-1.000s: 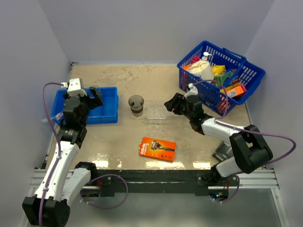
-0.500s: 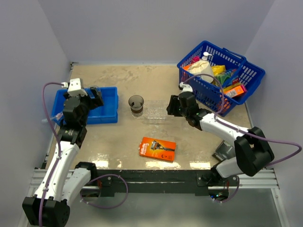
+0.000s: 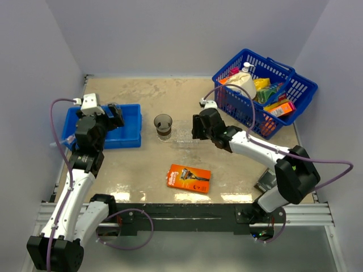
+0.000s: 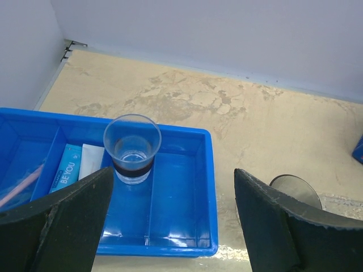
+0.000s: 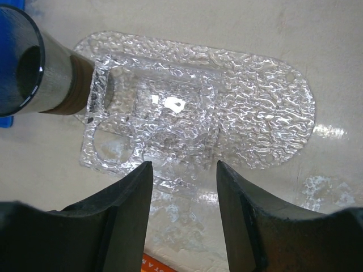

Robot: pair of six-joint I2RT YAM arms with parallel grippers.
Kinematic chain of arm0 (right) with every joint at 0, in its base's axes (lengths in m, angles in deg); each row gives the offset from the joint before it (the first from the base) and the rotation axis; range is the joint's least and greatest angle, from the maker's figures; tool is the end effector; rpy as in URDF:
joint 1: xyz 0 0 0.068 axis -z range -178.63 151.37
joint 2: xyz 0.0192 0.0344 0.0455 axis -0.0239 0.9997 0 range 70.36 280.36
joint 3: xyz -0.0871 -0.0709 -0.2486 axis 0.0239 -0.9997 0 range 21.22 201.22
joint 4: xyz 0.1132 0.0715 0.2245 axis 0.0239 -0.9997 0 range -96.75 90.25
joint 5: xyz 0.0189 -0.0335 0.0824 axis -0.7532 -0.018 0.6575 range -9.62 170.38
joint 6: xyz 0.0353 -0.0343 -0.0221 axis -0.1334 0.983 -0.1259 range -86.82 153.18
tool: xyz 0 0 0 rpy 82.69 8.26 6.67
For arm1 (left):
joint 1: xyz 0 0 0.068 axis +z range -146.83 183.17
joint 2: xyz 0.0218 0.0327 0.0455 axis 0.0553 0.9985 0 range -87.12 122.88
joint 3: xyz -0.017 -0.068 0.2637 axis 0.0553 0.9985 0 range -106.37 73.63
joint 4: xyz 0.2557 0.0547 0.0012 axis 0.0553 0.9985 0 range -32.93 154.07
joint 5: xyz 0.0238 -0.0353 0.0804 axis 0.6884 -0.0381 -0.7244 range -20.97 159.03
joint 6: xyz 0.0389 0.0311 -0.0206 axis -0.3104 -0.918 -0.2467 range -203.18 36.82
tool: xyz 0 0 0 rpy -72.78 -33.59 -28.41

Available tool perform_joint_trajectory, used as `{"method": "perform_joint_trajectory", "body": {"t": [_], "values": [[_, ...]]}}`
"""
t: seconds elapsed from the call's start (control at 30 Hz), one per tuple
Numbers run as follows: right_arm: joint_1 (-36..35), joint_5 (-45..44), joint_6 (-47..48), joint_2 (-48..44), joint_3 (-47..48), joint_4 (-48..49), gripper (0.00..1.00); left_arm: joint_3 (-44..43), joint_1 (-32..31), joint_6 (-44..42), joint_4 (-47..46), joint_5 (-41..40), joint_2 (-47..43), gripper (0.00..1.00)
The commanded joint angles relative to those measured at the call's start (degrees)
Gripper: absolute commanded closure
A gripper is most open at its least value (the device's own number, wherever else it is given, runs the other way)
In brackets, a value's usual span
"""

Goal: Prepare toiletry sets of a toothbrush and toothpaste on the tray

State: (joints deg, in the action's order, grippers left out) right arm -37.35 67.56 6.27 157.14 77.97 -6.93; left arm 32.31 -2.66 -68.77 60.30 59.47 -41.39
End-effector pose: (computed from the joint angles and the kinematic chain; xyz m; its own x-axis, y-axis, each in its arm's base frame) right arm 0.2655 0.2027 0.2407 -0.6344 0.0571 -0.7709 -0.2073 0.9482 0.2409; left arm 0.1923 -0.0138 0.3291 -0.1121 -0.2352 -0.9655 -0.0946 0.9697 -0.2253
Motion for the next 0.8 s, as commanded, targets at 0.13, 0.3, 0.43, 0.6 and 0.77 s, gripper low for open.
{"method": "perform_joint_trajectory", "body": {"t": [0.13,0.3,0.43,0.6,0.77], "values": [[-2.1,-5.2,0.8,2.6,4.4,-3.5,0.50,0.7,-0.5,0.5,-4.1,0.2,-0.8,0.09],[-2.1,-5.6,0.3,4.2,5.4,-3.5,0.53,0.7,-0.4,0.5,-4.0,0.1,-0.7,0.09],[-2.2,-6.2,-0.1,5.2,6.0,-3.7,0.55,0.7,-0.4,0.4,-4.1,0.0,-0.7,0.09],[-2.2,-6.3,-0.2,6.4,7.0,-4.3,0.58,0.7,-0.4,0.4,-4.1,0.0,-0.8,0.09],[-2.2,-6.4,-0.4,6.7,7.2,-4.3,0.62,0.8,-0.4,0.4,-4.1,0.0,-0.8,0.09]]}}
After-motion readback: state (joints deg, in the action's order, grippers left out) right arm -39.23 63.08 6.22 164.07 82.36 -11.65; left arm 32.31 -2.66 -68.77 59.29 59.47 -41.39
